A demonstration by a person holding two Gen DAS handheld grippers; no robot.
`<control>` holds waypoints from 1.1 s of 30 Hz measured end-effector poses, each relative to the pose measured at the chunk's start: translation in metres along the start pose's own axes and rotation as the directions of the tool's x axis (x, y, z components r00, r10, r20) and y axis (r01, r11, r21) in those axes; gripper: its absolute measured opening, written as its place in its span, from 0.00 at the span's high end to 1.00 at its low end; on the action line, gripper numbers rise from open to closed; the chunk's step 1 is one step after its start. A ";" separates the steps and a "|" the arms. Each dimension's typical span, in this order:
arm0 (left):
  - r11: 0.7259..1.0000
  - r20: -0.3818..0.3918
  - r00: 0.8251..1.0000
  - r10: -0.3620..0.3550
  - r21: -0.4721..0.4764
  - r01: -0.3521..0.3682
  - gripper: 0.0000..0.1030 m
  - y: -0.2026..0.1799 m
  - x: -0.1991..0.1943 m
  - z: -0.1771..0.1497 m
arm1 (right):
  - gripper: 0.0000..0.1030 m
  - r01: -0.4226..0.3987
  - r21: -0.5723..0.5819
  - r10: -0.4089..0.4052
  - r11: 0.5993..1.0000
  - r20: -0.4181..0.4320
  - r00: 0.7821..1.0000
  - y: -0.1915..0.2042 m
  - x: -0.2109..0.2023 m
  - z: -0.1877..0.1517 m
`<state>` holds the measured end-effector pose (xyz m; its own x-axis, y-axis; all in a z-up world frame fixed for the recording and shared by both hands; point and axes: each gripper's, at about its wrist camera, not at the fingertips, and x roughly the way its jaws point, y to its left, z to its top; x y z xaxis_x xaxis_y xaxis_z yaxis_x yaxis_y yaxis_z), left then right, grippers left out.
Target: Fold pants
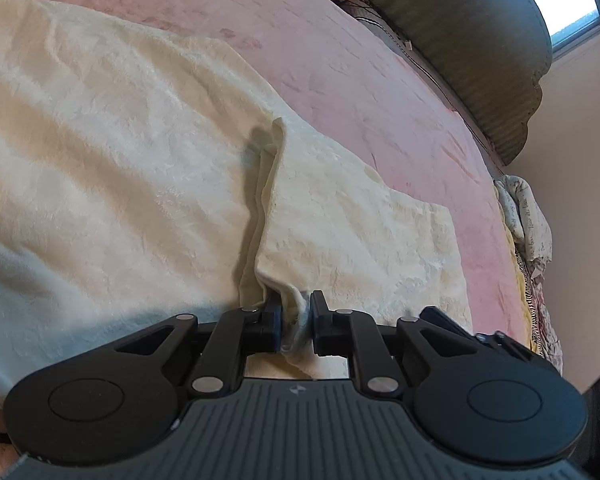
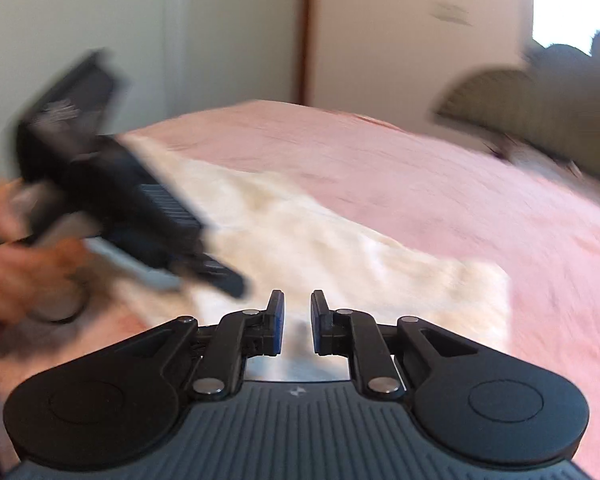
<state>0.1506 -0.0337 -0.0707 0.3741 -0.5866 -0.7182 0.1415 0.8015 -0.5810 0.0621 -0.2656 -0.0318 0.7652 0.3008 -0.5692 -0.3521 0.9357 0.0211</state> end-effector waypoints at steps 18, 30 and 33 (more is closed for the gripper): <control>0.993 0.082 0.994 0.067 0.092 -0.075 0.74 -0.005 -0.035 0.008 | 0.67 -0.062 0.148 0.064 0.987 -0.006 0.998 0.008 0.049 0.022; 0.977 0.175 0.963 0.204 0.019 -0.211 0.60 0.052 -0.094 0.007 | 0.63 -0.084 -0.012 0.084 0.996 -0.006 0.996 0.067 0.066 0.030; 0.977 0.194 0.959 0.205 0.027 -0.214 0.60 0.058 -0.109 0.001 | 0.62 -0.082 -0.028 0.081 0.996 -0.037 0.996 0.069 0.078 0.025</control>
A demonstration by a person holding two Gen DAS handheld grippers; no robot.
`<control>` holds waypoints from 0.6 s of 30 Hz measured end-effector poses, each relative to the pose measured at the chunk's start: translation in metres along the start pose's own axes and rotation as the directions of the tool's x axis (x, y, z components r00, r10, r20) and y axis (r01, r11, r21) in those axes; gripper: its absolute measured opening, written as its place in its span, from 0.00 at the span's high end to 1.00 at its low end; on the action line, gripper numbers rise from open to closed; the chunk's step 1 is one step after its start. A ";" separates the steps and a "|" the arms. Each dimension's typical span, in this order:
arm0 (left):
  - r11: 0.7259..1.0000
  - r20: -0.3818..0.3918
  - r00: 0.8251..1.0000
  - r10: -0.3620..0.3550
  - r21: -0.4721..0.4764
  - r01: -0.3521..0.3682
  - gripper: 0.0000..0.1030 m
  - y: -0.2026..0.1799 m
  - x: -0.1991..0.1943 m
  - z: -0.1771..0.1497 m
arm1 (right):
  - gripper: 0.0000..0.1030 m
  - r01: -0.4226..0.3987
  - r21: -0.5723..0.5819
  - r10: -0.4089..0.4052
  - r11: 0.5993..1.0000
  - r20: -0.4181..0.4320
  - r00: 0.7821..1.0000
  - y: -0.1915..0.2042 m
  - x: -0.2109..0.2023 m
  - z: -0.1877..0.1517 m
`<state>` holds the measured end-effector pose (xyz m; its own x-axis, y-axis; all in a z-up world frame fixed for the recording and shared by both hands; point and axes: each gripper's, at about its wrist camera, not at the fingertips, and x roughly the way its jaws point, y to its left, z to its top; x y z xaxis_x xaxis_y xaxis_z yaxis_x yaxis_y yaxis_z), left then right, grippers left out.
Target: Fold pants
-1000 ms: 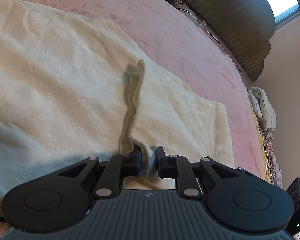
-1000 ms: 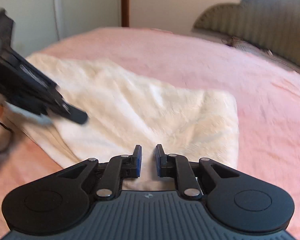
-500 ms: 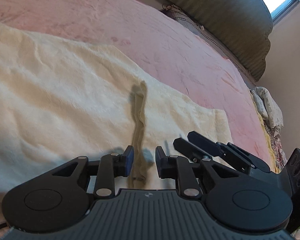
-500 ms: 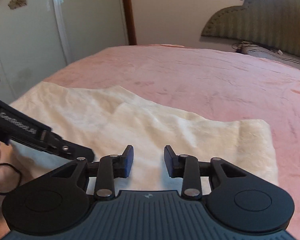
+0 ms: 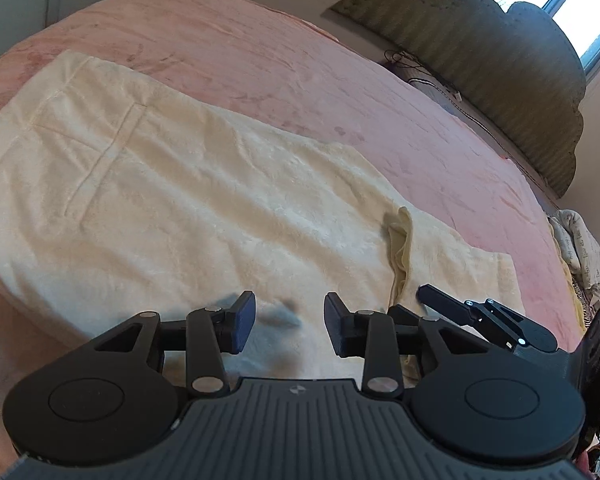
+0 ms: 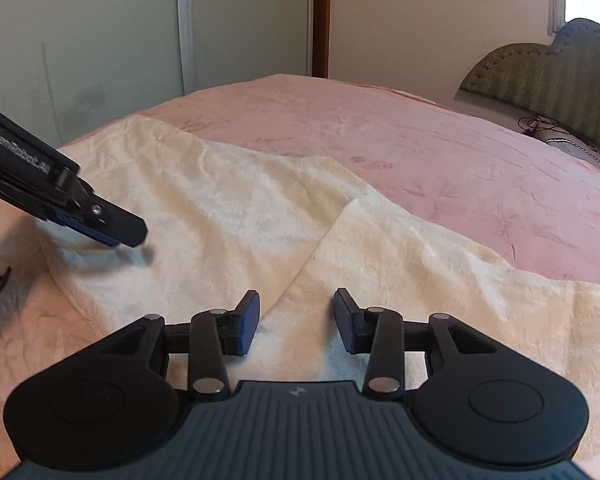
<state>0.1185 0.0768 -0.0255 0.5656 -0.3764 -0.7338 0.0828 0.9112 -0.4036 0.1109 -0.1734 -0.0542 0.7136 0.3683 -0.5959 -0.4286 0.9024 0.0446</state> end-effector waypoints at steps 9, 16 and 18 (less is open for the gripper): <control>0.991 0.149 0.984 0.094 -0.108 -0.078 0.49 0.063 -0.076 0.005 | 0.61 -0.059 -0.162 0.077 0.985 0.107 0.991 0.059 -0.014 0.032; 0.944 0.157 0.977 0.145 -0.319 -0.088 0.48 0.129 -0.104 0.004 | 0.61 -0.183 -0.459 0.230 0.869 0.048 0.972 0.154 0.007 0.035; 0.927 0.146 0.982 0.119 -0.370 -0.057 0.48 0.144 -0.104 0.003 | 0.61 -0.179 -0.539 0.240 0.823 0.045 0.970 0.175 0.010 0.032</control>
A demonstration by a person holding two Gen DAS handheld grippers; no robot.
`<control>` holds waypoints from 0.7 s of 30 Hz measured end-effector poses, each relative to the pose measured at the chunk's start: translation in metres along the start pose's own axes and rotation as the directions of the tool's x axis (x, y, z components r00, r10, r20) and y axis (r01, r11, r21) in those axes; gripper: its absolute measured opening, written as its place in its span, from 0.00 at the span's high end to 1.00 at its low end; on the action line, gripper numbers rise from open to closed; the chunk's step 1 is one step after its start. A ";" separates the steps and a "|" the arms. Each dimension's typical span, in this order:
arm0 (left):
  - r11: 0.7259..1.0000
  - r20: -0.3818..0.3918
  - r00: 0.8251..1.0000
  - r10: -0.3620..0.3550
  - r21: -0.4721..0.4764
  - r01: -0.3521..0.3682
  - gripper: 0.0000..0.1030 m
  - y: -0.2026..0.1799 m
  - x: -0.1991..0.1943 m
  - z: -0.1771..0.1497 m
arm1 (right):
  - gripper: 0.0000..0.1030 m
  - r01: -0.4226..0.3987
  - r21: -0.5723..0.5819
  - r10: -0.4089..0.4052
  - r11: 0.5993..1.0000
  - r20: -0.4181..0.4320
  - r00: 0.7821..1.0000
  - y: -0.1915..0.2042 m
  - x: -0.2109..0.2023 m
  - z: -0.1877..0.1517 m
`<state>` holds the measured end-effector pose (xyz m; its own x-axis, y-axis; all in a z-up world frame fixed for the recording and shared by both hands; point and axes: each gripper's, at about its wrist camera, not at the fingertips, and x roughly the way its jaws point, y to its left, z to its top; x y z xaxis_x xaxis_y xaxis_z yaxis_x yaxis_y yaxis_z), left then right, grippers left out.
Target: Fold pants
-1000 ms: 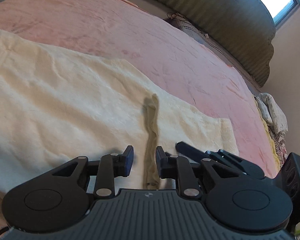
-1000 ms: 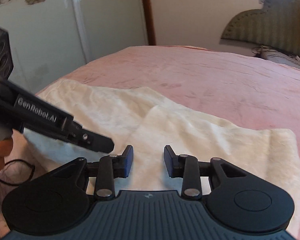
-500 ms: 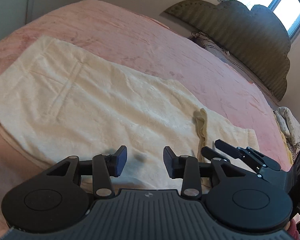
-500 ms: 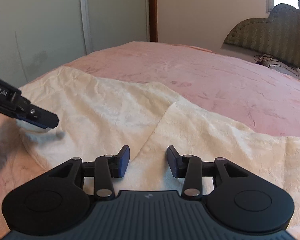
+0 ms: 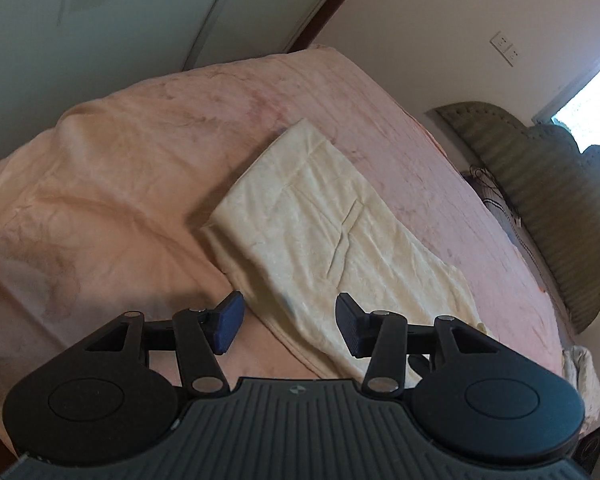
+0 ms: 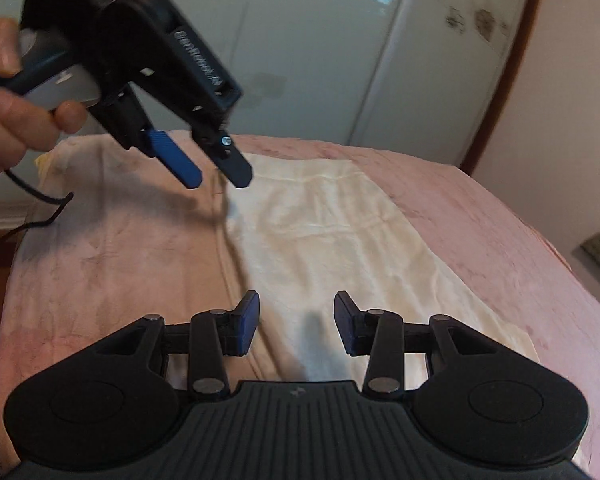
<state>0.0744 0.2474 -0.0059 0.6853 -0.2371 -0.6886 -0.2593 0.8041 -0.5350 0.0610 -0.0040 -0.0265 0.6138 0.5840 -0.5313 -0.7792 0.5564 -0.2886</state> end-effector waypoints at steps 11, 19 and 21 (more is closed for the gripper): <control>0.975 -0.070 0.990 -0.123 -0.196 0.107 0.40 0.031 0.027 -0.002 | 0.61 0.084 -0.312 -0.107 0.946 -0.055 0.993 0.059 0.035 0.001; 0.941 -0.058 0.982 -0.182 -0.299 0.157 0.34 0.039 0.041 0.001 | 0.73 0.122 -0.448 -0.148 0.886 -0.023 0.989 0.079 0.055 0.009; 0.938 -0.053 0.980 -0.194 -0.302 0.169 0.33 0.036 0.045 0.004 | 0.80 0.137 -0.455 -0.156 0.880 -0.004 0.988 0.079 0.055 0.010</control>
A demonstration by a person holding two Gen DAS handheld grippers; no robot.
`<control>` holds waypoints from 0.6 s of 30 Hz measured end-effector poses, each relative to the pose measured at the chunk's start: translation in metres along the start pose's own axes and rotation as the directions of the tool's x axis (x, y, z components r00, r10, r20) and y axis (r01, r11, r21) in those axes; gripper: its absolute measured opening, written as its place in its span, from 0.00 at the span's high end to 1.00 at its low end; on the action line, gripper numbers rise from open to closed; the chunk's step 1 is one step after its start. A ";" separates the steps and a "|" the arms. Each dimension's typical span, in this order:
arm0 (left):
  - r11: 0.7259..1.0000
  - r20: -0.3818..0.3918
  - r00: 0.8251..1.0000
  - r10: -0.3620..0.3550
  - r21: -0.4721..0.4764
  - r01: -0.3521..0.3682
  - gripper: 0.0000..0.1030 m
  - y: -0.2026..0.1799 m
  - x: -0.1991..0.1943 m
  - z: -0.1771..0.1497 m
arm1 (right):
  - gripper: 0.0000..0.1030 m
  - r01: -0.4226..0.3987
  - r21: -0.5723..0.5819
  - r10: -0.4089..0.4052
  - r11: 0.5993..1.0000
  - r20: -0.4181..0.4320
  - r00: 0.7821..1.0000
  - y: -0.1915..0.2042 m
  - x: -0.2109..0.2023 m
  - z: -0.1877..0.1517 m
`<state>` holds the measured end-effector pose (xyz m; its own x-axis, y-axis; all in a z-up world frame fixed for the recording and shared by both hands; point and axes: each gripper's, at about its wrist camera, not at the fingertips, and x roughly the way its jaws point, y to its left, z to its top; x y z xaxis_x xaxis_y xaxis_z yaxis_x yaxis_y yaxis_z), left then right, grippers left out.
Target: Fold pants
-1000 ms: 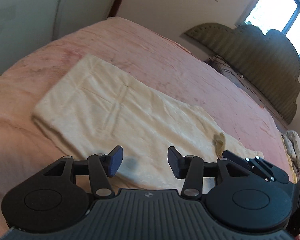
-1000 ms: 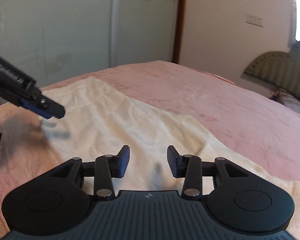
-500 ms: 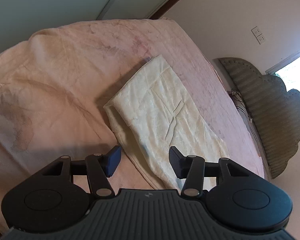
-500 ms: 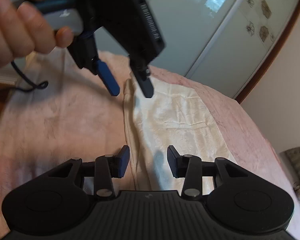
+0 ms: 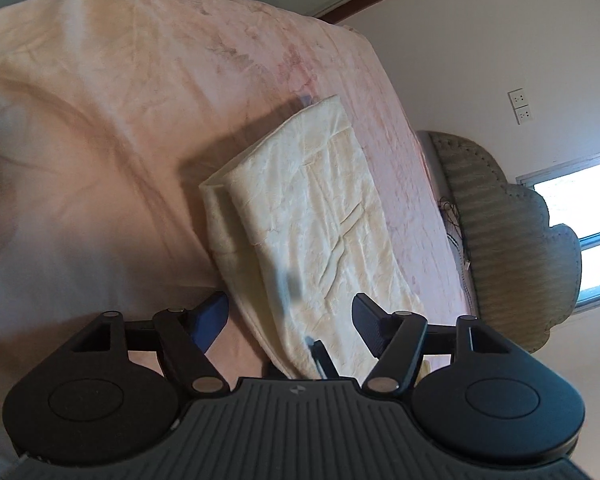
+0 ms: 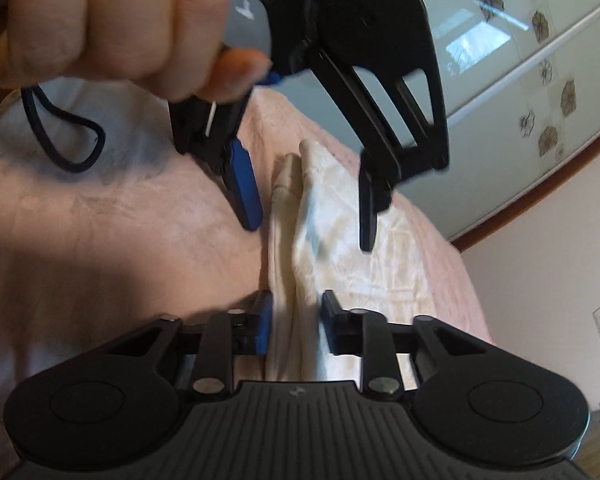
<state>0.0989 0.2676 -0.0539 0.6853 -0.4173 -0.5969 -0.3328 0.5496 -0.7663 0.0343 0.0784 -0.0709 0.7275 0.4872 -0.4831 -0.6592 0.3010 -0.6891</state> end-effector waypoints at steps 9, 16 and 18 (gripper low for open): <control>1.000 0.018 1.000 0.008 0.001 -0.008 0.33 -0.014 0.028 0.020 | 0.80 -0.164 0.409 0.145 0.898 0.078 0.986 -0.072 -0.009 -0.005; 0.999 0.024 0.999 0.029 0.025 -0.030 0.33 -0.022 0.038 0.027 | 0.80 -0.304 0.671 0.259 0.676 0.170 0.951 -0.127 -0.003 -0.033; 0.998 0.040 0.998 0.040 0.054 -0.042 0.33 -0.025 0.039 0.026 | 0.80 -0.233 0.695 0.263 0.681 0.064 0.963 -0.129 0.019 -0.044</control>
<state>0.1508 0.2561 -0.0517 0.6967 -0.3655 -0.6173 -0.3263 0.6048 -0.7265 0.1420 0.0130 -0.0147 0.5145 0.6011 -0.6116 -0.7502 0.6610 0.0185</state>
